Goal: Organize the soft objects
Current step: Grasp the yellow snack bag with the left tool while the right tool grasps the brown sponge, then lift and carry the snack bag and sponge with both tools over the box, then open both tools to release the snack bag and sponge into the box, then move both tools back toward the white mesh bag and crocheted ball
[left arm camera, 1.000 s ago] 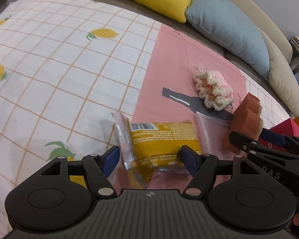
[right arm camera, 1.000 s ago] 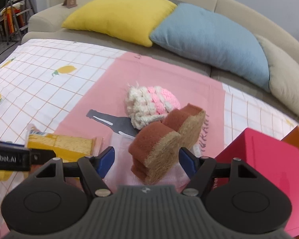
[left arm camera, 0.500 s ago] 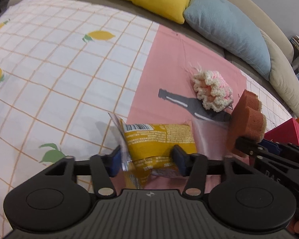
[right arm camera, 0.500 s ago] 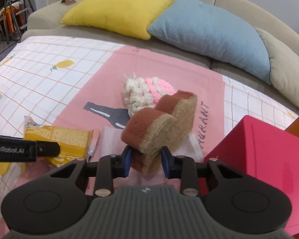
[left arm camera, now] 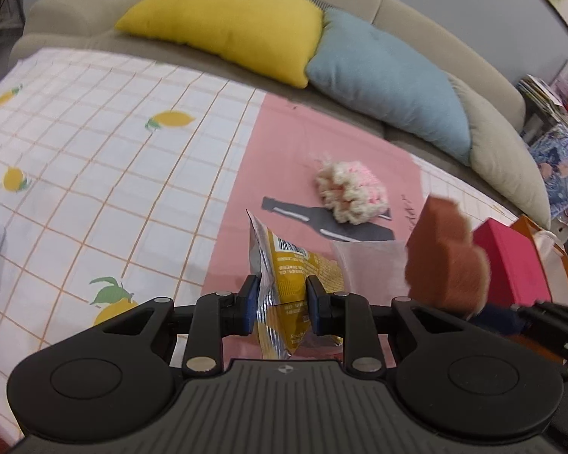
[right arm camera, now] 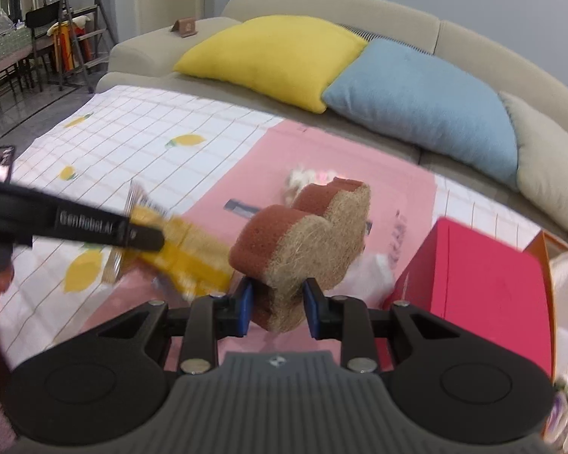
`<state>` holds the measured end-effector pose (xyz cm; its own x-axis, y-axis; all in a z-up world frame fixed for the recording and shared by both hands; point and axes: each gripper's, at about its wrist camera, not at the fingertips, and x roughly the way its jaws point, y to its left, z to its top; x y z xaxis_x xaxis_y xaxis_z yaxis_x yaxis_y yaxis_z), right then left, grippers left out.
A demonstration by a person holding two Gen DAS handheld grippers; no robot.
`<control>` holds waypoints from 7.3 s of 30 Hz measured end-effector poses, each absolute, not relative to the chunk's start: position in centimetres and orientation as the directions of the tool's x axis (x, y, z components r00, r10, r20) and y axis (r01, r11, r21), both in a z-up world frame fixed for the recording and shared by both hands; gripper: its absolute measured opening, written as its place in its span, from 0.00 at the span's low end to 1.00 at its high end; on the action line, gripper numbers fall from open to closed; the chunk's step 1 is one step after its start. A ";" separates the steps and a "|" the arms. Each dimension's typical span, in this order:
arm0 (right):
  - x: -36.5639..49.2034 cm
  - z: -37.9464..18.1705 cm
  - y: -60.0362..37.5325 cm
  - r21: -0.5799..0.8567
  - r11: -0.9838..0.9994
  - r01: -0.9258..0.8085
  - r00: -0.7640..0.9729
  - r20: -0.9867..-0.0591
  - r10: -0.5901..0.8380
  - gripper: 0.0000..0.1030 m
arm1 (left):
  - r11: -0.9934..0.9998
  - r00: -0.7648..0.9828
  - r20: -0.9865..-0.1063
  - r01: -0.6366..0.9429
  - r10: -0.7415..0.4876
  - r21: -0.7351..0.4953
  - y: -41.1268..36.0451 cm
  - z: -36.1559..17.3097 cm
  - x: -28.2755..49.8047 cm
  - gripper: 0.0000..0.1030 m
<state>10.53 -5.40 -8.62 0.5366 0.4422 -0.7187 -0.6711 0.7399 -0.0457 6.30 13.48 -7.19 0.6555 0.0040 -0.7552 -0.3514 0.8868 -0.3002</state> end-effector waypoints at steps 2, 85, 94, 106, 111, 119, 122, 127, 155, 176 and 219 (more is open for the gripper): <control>9.6 -8.5 -6.0 -0.031 0.730 -0.683 0.518 -0.724 0.455 0.26 | 0.894 0.669 -0.744 -0.335 0.003 -0.297 12.9 -6.3 5.7 0.28; 6.5 -2.7 -21.7 0.209 0.871 -0.443 0.589 -0.665 0.459 0.31 | 0.916 0.762 -0.602 -0.028 -0.239 -0.400 1.9 2.0 3.7 0.27; 8.1 0.0 -27.1 0.143 0.933 -0.331 0.718 -0.604 0.347 0.30 | 0.928 0.772 -0.557 0.111 -0.305 -0.355 -3.5 4.2 8.3 0.27; 12.0 0.6 -34.9 0.060 0.981 -0.185 0.783 -0.594 0.184 0.30 | 0.925 0.728 -0.571 0.299 -0.381 -0.236 -11.6 4.6 13.8 0.26; 13.9 0.0 -36.5 0.054 0.985 -0.167 0.782 -0.601 0.165 0.30 | 0.915 0.695 -0.598 0.341 -0.399 -0.214 -13.3 4.1 16.6 0.26; 17.7 -2.8 -37.0 0.054 0.983 -0.175 0.733 -0.659 0.166 0.30 | 0.920 0.651 -0.666 0.360 -0.365 -0.153 -15.4 2.3 21.2 0.26; 19.3 -4.2 -36.7 0.006 0.983 -0.186 0.716 -0.684 0.140 0.30 | 0.918 0.647 -0.680 0.382 -0.347 -0.105 -16.6 1.4 22.3 0.26; 21.4 -6.4 -36.2 -0.053 0.976 -0.213 0.682 -0.723 0.110 0.30 | 0.908 0.627 -0.718 0.418 -0.303 -0.019 -18.4 -0.6 23.8 0.26; 22.4 -8.9 -34.3 -0.076 0.964 -0.255 0.615 -0.782 0.101 0.61 | 0.933 0.589 -0.769 0.358 -0.248 -0.027 -17.3 -3.5 23.7 0.61; 12.4 -3.5 -31.9 0.170 0.983 -0.068 0.725 -0.668 0.166 0.75 | 0.963 0.785 -0.559 0.248 -0.265 -0.109 -10.7 1.0 12.0 0.69; 11.5 -11.9 -8.3 0.124 0.916 -0.381 0.445 -0.844 0.300 0.86 | 0.927 0.598 -0.801 -0.298 -0.007 -0.230 10.4 -8.1 4.7 0.71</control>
